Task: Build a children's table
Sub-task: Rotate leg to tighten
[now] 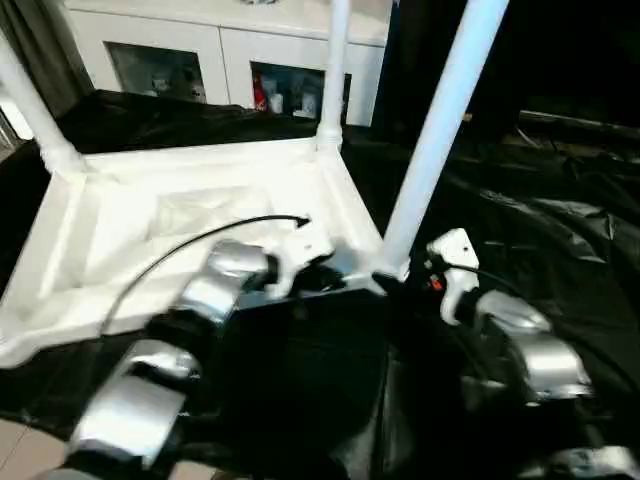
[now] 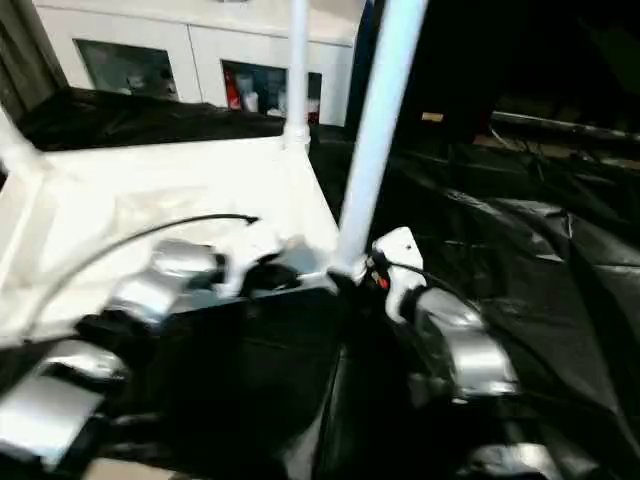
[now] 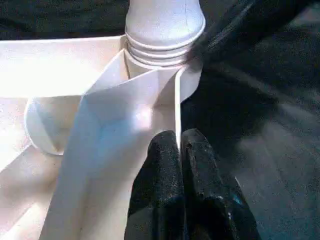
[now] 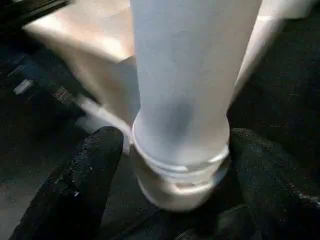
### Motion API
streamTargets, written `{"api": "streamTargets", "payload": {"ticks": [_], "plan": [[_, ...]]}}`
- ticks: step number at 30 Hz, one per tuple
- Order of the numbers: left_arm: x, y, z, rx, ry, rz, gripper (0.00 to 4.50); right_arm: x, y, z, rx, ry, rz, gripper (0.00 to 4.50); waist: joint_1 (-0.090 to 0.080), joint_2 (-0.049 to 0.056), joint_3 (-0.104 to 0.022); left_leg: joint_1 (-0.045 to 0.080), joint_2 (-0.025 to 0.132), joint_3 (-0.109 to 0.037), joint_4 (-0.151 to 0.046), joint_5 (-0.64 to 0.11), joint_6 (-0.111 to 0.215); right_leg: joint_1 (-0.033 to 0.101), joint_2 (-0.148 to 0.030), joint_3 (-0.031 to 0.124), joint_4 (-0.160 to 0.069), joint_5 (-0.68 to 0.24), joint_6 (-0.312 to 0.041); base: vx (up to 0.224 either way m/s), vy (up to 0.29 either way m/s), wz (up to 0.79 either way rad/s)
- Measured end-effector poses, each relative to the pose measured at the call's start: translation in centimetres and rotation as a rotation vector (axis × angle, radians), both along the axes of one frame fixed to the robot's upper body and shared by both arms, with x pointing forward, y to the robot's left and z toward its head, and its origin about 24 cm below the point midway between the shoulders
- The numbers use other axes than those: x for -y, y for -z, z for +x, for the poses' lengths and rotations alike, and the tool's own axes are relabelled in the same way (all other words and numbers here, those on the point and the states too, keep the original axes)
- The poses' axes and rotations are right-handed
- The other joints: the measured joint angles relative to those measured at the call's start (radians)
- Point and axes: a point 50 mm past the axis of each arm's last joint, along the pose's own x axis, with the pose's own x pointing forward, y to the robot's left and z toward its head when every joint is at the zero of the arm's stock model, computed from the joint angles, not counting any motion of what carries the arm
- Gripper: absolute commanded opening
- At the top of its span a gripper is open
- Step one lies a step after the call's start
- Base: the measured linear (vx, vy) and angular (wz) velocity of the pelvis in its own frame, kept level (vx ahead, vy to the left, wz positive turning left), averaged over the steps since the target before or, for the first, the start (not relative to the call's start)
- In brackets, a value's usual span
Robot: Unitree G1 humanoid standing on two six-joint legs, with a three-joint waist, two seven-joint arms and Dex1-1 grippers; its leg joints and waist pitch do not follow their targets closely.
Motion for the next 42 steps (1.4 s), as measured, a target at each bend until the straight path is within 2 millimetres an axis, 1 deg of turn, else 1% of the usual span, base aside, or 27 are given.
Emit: {"api": "streamTargets", "payload": {"ticks": [2, 5, 8, 11, 14, 15, 16, 18, 19, 21, 27, 31, 34, 36, 38, 40, 41, 42], "plan": [[-0.9, -0.2, -0.3, -0.026, 0.044, 0.003, 0.00, 0.3, -0.3, -0.3, -0.014, -0.083, 0.003, 3.65, 0.000, -0.002, 0.001, -0.001, 0.000, 0.000, 0.001, 0.000, 0.000, -0.001, 0.000, 0.000, 0.000, -0.001, 0.000, 0.000, 0.000, 0.00], [-1.4, -0.4, -0.5, -0.055, 0.085, 0.007, 0.00, 0.4, -0.4, -0.6, -0.026, -0.150, 0.013, 3.65, 0.001, -0.004, 0.003, -0.002, 0.000, 0.001, 0.003, 0.000, 0.001, -0.001, 0.000, 0.001, -0.001, -0.002, -0.001, 0.000, 0.000, 0.00], [-1.7, -0.5, -0.7, -0.072, 0.119, 0.012, 0.00, 0.0, -0.6, -0.6, -0.032, -0.199, 0.007, 3.65, 0.004, -0.007, 0.004, -0.003, 0.000, 0.001, 0.004, 0.000, 0.001, -0.001, 0.000, 0.001, -0.001, -0.002, -0.001, 0.000, 0.000, 0.00], [-1.7, -0.5, -0.9, -0.082, 0.138, 0.012, 0.00, -0.4, -0.7, -0.5, -0.031, -0.228, 0.000, 3.65, 0.008, -0.007, 0.005, -0.003, 0.000, 0.001, 0.005, 0.000, 0.001, -0.001, -0.001, 0.001, 0.000, -0.002, -0.001, 0.000, 0.000, 0.00], [-1.7, -0.4, -1.0, -0.086, 0.146, 0.013, 0.00, -0.6, -0.6, -0.6, -0.033, -0.239, 0.000, 3.65, 0.007, -0.008, 0.005, -0.003, 0.000, 0.001, 0.006, 0.000, 0.001, 0.000, -0.001, 0.001, 0.000, -0.002, -0.001, 0.000, 0.000, 0.00], [-1.7, -0.4, -1.0, -0.088, 0.147, 0.013, 0.00, -0.7, -0.6, -0.6, -0.034, -0.241, 0.001, 3.41, 0.007, -0.008, 0.005, -0.003, 0.000, 0.001, 0.007, 0.000, 0.001, 0.000, -0.001, 0.001, 0.000, -0.002, -0.001, 0.000, 0.000, 0.00], [-1.7, -0.4, -1.0, -0.089, 0.147, 0.013, 0.00, -0.7, -0.6, -0.6, -0.034, -0.241, 0.001, 3.41, 0.007, -0.008, 0.005, -0.003, 0.000, 0.001, 0.007, 0.000, 0.001, 0.000, -0.001, 0.001, 0.000, -0.002, -0.001, 0.000, 0.000, 0.00], [-1.7, -0.4, -1.1, -0.092, 0.150, 0.013, 0.00, -0.6, -0.6, -0.6, -0.034, -0.239, 0.000, 3.22, 0.008, -0.008, 0.005, -0.003, 0.000, 0.001, 0.007, 0.000, 0.001, 0.000, -0.001, 0.001, 0.000, -0.002, -0.001, 0.000, 0.000, 0.00], [-1.7, -0.4, -1.1, -0.092, 0.151, 0.013, 0.00, -0.6, -0.6, -0.6, -0.034, -0.239, -0.001, 3.22, 0.008, -0.008, 0.005, -0.003, 0.000, 0.001, 0.007, 0.000, 0.001, 0.000, -0.001, 0.001, 0.001, -0.002, -0.001, 0.000, 0.000, 0.00], [-1.7, -0.4, -1.1, -0.091, 0.150, 0.012, 0.00, -0.6, -0.6, -0.6, -0.034, -0.238, -0.002, 2.92, 0.009, -0.008, 0.005, -0.003, 0.000, 0.001, 0.007, 0.000, 0.001, 0.000, -0.001, 0.001, 0.001, -0.002, -0.001, 0.000, 0.000, 0.00], [-1.5, -0.3, -1.0, -0.079, 0.144, 0.015, 0.00, -0.7, -0.3, -0.8, -0.042, -0.216, 0.014, 2.73, 0.012, -0.007, 0.004, -0.002, 0.000, 0.001, 0.007, 0.000, 0.001, 0.000, -0.001, 0.001, 0.001, -0.002, -0.001, 0.000, 0.000, 0.00], [-0.9, 0.0, -0.7, -0.049, 0.092, 0.010, 0.00, -1.0, 0.3, -0.8, -0.031, -0.096, 0.038, 2.70, 0.011, -0.008, 0.004, 0.001, 0.000, 0.001, 0.008, 0.000, 0.000, 0.005, -0.001, 0.002, 0.001, -0.001, -0.002, 0.000, 0.000, 0.00], [0.1, 0.2, -0.3, -0.021, 0.036, 0.009, 0.00, -1.1, 0.7, -0.4, -0.018, 0.044, 0.048, 2.69, 0.005, -0.008, 0.004, 0.002, -0.001, 0.001, 0.009, 0.000, 0.000, 0.006, -0.001, 0.004, 0.000, -0.002, -0.001, 0.000, 0.000, 0.00], [1.2, 0.4, 0.1, 0.000, -0.028, 0.010, 0.00, -1.5, 1.1, 0.1, -0.024, 0.197, 0.081, 2.69, 0.002, -0.008, 0.003, 0.003, -0.001, 0.001, 0.009, 0.000, 0.000, 0.007, -0.001, 0.005, -0.001, -0.004, 0.002, 0.000, 0.000, 0.00], [2.6, 0.7, 0.3, 0.011, -0.085, 0.006, 0.00, -1.8, 1.4, 0.6, -0.029, 0.355, 0.107, 2.68, -0.002, -0.006, 0.002, 0.003, -0.002, 0.001, 0.010, 0.000, 0.000, 0.007, -0.002, 0.005, -0.002, -0.004, 0.003, 0.000, 0.000, 0.00], [3.7, 0.9, 0.4, 0.015, -0.127, 0.000, 0.00, -2.0, 1.5, 1.2, -0.038, 0.462, 0.120, 2.68, -0.006, -0.004, 0.001, 0.003, -0.003, 0.001, 0.009, 0.000, 0.000, 0.007, -0.003, 0.005, -0.004, -0.004, 0.003, 0.000, 0.000, 0.00], [4.5, 1.0, 0.3, 0.012, -0.150, -0.009, 0.00, -2.1, 1.5, 1.5, -0.039, 0.520, 0.122, 2.68, -0.007, -0.002, -0.001, 0.003, -0.003, 0.001, 0.009, 0.000, 0.000, 0.007, -0.003, 0.005, -0.007, -0.004, 0.003, 0.000, 0.000, 0.00], [4.8, 1.1, 0.3, 0.009, -0.161, -0.012, 0.00, -2.1, 1.5, 1.6, -0.037, 0.542, 0.117, 2.68, -0.009, 0.000, -0.001, 0.003, -0.003, 0.001, 0.008, 0.000, 0.000, 0.008, -0.002, 0.005, -0.009, -0.004, 0.003, 0.000, 0.000, 0.00]]}}
